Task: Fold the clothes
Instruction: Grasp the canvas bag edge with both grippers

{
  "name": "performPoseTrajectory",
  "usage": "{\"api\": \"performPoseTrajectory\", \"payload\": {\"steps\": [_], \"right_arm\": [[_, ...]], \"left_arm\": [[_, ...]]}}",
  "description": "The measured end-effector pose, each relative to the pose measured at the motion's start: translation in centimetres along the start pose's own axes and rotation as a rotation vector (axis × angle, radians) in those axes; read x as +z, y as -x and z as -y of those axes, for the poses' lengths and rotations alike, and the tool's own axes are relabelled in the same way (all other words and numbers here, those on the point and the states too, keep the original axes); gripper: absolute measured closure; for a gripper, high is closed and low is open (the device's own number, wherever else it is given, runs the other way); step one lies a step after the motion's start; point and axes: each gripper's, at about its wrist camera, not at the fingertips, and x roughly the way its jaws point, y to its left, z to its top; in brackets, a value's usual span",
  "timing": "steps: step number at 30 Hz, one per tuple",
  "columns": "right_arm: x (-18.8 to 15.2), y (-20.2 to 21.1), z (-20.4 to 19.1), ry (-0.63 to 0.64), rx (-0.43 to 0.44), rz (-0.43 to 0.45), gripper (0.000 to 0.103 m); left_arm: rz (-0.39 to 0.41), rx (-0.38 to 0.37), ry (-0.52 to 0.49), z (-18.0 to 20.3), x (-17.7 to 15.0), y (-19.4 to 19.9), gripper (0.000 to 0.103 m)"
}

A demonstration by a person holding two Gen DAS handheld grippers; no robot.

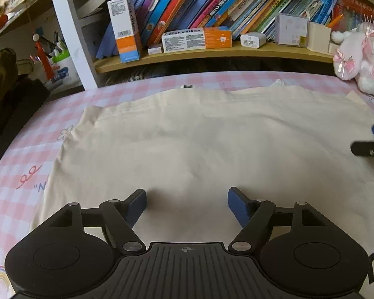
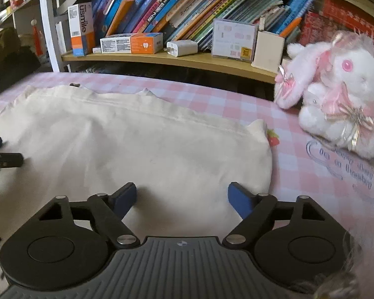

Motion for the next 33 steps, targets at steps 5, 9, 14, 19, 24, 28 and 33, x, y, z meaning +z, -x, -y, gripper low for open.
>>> {"api": "performPoseTrajectory", "payload": {"steps": [5,9,14,19,24,28,33], "right_arm": [[1.6,-0.7,1.1,-0.045,0.012,-0.010,0.039],[2.0,-0.3,1.8,-0.086,-0.025,-0.009,0.039],[1.4,0.2,2.9,-0.119,-0.093,-0.040,0.046],[0.5,2.6,4.7,-0.208,-0.171,-0.050,0.046],[-1.4,6.5,4.8,-0.348,-0.129,-0.078,0.045],[-3.4,9.8,3.8,-0.458,-0.097,-0.113,0.046],[-6.1,12.4,2.2,-0.502,-0.125,-0.151,0.047]], "left_arm": [[-0.003,-0.003,0.013,-0.7,-0.4,0.2,0.025],[-0.010,0.016,0.034,-1.8,-0.7,0.3,0.025],[-0.006,0.053,0.054,-4.9,-1.1,0.9,0.021],[-0.007,0.148,0.129,-9.9,-2.1,2.7,0.022],[-0.046,0.079,0.292,-15.5,-5.0,5.1,0.022],[-0.094,-0.005,0.400,-18.9,-7.4,5.9,0.027],[-0.135,-0.064,0.438,-20.8,-8.6,5.2,0.027]]}}
